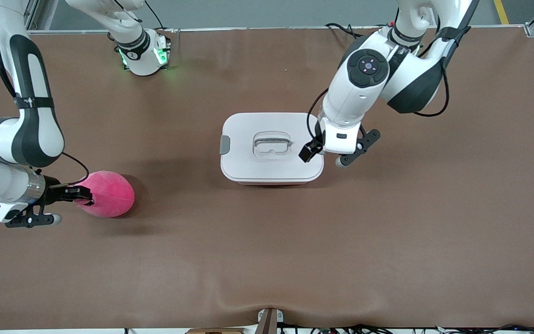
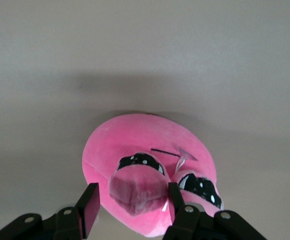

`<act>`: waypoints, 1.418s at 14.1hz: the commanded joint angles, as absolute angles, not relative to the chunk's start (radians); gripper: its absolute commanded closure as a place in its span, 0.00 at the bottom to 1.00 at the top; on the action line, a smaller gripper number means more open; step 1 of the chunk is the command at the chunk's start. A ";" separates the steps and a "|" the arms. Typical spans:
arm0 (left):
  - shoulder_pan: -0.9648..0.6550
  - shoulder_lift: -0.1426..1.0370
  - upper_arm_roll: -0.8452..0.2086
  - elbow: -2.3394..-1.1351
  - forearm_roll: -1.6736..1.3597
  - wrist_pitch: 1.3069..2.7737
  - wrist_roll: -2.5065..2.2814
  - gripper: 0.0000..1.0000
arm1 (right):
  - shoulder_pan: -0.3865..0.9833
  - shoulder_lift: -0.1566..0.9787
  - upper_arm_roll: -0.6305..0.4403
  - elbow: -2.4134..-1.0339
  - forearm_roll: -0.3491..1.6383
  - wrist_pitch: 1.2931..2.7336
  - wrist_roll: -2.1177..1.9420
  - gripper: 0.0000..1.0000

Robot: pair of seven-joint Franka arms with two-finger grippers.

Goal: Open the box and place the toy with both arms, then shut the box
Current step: 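Grasp the pink plush with the right gripper while the left gripper grips the handle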

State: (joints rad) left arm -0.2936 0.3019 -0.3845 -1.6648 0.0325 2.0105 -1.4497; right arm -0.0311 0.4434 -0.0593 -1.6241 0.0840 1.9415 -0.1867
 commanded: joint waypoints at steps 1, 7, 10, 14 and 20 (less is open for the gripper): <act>-0.351 0.339 -0.380 -1.646 0.106 2.014 -1.639 0.00 | -0.035 0.437 -0.057 -1.623 0.100 1.927 -0.206 0.70; -0.432 0.390 -0.380 -1.649 0.163 2.080 -2.037 0.00 | -0.035 0.430 -0.057 -1.609 0.098 1.924 -0.287 1.00; -0.478 0.419 -0.380 -1.652 0.163 2.111 -2.193 0.02 | -0.029 0.403 -0.057 -1.548 0.097 1.838 -0.308 1.00; -0.508 0.436 -0.380 -1.660 0.169 2.170 -2.316 0.13 | -0.025 0.396 -0.054 -1.411 0.095 1.654 -0.350 1.00; -0.514 0.454 -0.380 -1.663 0.167 2.204 -2.364 0.28 | 0.005 0.374 -0.054 -1.356 0.098 1.565 -0.471 1.00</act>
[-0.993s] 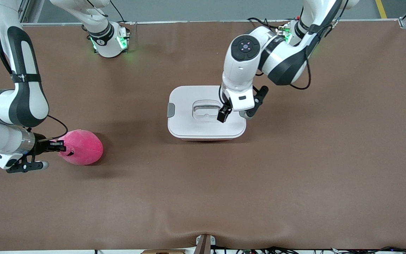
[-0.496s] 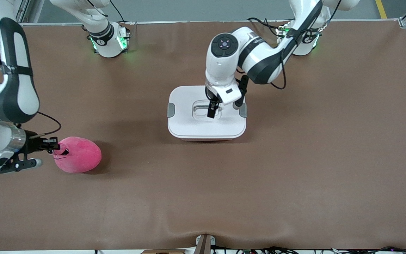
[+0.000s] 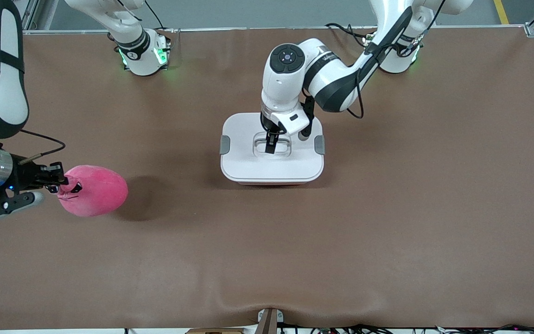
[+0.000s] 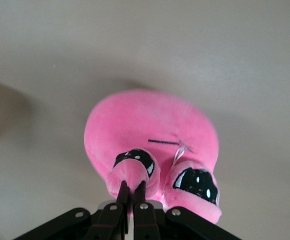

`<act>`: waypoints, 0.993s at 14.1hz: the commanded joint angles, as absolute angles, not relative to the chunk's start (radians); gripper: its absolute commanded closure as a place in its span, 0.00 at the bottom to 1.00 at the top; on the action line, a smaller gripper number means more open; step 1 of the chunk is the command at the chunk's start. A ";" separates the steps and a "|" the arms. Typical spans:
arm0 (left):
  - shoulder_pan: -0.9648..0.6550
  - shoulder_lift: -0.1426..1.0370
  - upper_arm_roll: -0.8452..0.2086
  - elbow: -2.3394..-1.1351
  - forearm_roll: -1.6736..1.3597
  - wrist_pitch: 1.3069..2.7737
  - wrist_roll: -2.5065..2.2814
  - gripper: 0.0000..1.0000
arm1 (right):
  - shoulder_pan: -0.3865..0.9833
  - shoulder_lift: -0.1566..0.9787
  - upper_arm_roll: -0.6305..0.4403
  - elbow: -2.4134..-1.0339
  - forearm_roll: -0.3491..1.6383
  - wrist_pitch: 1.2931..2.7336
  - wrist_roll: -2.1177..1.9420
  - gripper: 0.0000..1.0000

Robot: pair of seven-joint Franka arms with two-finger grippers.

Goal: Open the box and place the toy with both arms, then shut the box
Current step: 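Grasp the pink plush with the right gripper while the left gripper grips the handle, then lift the lid with the left gripper while the right gripper carries the plush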

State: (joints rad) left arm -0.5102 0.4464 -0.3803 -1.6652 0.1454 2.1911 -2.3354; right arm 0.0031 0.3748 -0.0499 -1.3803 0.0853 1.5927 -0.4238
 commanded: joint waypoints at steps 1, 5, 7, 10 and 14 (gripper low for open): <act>-0.512 0.459 -0.380 -1.664 0.167 2.204 -2.367 0.31 | 0.005 0.377 -0.054 -1.356 0.098 1.565 -0.477 1.00; -0.512 0.468 -0.380 -1.667 0.167 2.203 -2.373 0.39 | 0.018 0.368 -0.052 -1.356 0.094 1.562 -0.483 1.00; -0.512 0.475 -0.380 -1.667 0.169 2.204 -2.375 0.47 | 0.018 0.370 -0.052 -1.362 0.097 1.562 -0.520 1.00; -0.508 0.480 -0.380 -1.666 0.167 2.203 -2.378 0.63 | 0.023 0.370 -0.051 -1.365 0.100 1.560 -0.540 1.00; -0.503 0.477 -0.380 -1.664 0.164 2.194 -2.378 0.88 | 0.029 0.370 -0.043 -1.359 0.139 1.562 -0.632 1.00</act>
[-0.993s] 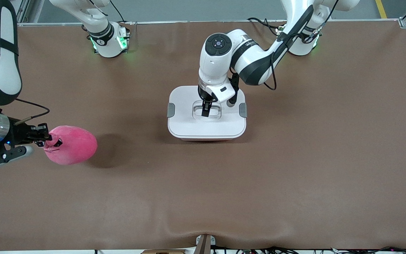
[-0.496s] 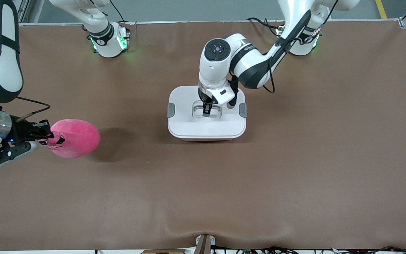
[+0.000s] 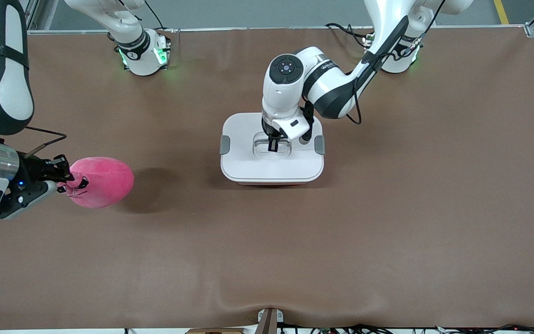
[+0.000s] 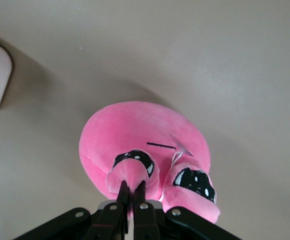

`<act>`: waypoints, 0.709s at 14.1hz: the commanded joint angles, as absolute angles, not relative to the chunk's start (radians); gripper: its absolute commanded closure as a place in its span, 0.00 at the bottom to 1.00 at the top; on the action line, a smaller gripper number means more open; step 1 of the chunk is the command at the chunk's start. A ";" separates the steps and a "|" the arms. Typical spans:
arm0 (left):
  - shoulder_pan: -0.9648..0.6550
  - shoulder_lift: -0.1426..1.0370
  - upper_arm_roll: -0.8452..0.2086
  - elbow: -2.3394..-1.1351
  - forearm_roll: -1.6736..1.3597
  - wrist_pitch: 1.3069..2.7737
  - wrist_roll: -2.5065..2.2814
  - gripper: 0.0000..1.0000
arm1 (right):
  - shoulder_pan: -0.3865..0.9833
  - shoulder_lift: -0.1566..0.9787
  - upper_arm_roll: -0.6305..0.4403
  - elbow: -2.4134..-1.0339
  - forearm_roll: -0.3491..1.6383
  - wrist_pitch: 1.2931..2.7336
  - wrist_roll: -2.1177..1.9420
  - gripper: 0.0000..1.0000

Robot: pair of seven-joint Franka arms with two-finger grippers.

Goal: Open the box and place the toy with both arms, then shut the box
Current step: 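Lift the lid with the left gripper while the right gripper carries the plush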

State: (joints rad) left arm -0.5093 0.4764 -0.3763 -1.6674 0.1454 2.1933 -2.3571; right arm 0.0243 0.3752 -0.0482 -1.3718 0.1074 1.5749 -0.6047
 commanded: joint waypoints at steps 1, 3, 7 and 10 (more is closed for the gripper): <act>-0.502 0.477 -0.380 -1.663 0.164 2.194 -2.378 0.92 | 0.047 0.368 -0.043 -1.358 0.140 1.562 -0.637 1.00; -0.505 0.476 -0.380 -1.663 0.166 2.194 -2.369 1.00 | 0.070 0.367 -0.037 -1.356 0.138 1.562 -0.640 1.00; -0.503 0.468 -0.380 -1.658 0.167 2.178 -2.371 1.00 | 0.097 0.310 0.000 -1.362 0.141 1.560 -0.673 1.00; -0.509 0.440 -0.380 -1.649 0.167 2.116 -2.372 1.00 | 0.112 0.270 0.024 -1.371 0.140 1.526 -0.818 1.00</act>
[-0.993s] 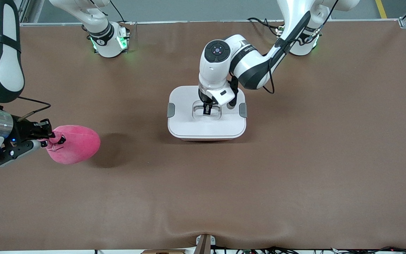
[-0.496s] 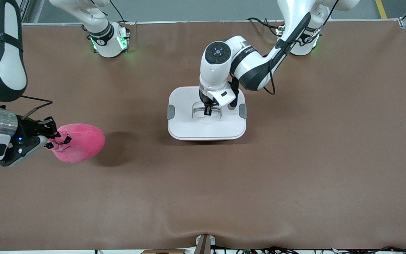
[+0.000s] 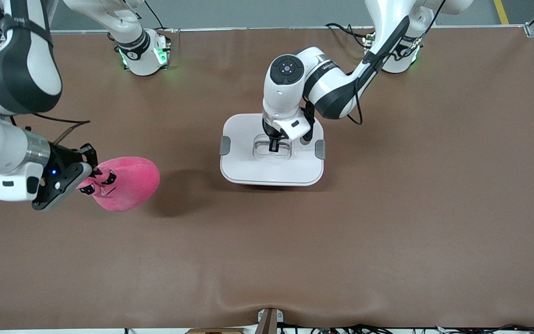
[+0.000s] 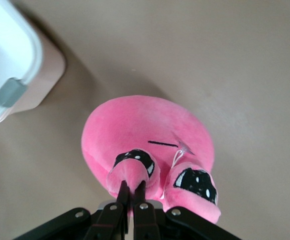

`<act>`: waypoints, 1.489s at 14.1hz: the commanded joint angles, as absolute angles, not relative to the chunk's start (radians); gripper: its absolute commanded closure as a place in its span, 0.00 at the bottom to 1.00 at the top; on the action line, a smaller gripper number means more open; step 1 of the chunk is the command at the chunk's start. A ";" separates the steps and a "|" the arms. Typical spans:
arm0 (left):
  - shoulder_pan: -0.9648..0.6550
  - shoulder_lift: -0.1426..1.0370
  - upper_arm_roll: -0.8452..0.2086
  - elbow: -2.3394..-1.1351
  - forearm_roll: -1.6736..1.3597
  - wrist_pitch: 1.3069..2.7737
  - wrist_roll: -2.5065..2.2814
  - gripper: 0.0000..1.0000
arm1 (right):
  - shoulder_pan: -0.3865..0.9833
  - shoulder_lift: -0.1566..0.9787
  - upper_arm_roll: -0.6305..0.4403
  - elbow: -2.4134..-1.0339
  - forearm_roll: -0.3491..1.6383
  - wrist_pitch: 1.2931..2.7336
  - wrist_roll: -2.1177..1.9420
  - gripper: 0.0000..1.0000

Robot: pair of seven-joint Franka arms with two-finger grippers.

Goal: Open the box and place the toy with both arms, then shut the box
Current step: 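Lift the lid with the left gripper while the right gripper carries the plush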

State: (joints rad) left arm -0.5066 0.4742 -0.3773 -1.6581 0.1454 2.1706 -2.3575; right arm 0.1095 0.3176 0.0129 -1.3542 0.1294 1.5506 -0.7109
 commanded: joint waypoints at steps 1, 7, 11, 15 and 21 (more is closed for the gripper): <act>-0.508 0.422 -0.382 -1.649 0.166 2.099 -2.370 1.00 | 0.115 0.255 0.031 -1.371 0.140 1.525 -0.869 1.00; -0.489 0.336 -0.379 -1.612 0.161 2.016 -2.295 1.00 | 0.233 0.222 0.032 -1.373 0.146 1.540 -1.103 1.00; -0.367 0.315 -0.380 -1.580 0.141 1.950 -2.078 1.00 | 0.382 0.233 0.031 -1.379 0.163 1.621 -1.236 1.00; -0.243 0.278 -0.380 -1.577 0.089 1.899 -1.785 1.00 | 0.442 0.238 0.031 -1.414 0.284 1.689 -1.282 1.00; -0.037 0.264 -0.377 -1.575 0.026 1.818 -1.433 1.00 | 0.586 0.245 0.029 -1.453 0.293 1.773 -1.342 1.00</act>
